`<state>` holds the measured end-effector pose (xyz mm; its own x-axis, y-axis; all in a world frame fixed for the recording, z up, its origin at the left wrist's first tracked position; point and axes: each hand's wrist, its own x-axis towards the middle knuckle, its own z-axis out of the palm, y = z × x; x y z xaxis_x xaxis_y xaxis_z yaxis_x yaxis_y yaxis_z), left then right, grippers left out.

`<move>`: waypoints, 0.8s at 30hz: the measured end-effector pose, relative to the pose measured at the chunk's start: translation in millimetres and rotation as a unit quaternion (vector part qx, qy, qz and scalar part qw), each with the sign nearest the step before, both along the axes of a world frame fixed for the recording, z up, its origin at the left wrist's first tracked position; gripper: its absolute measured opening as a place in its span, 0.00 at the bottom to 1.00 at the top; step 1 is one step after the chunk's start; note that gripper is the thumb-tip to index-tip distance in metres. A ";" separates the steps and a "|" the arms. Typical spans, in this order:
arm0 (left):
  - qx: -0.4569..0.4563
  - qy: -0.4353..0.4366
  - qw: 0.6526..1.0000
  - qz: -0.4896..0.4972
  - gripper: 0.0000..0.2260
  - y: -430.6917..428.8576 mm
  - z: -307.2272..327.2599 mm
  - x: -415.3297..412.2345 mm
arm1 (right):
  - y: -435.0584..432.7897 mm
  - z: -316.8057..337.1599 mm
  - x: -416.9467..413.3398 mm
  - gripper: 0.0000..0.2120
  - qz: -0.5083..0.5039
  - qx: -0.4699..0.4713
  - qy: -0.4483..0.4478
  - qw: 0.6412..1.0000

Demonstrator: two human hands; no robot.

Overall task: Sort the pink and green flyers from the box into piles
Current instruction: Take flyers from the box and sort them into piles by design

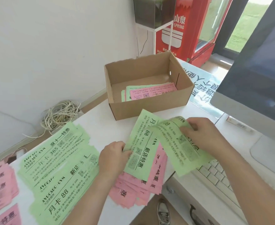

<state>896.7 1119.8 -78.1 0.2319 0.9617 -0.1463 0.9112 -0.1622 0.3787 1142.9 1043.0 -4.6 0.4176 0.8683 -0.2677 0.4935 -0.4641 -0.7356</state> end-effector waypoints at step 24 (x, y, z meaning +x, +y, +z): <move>-0.059 -0.418 0.823 0.381 0.18 -110.1 45.0 -45.5 | 11.7 7.6 -95.5 0.12 0.272 -0.014 0.060 0.960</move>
<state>851.2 1009.7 -33.0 -0.3647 0.8648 -0.3450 0.1443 0.4186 0.8966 1047.3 1054.7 3.1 -0.1309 0.9408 -0.3128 0.5807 -0.1830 -0.7933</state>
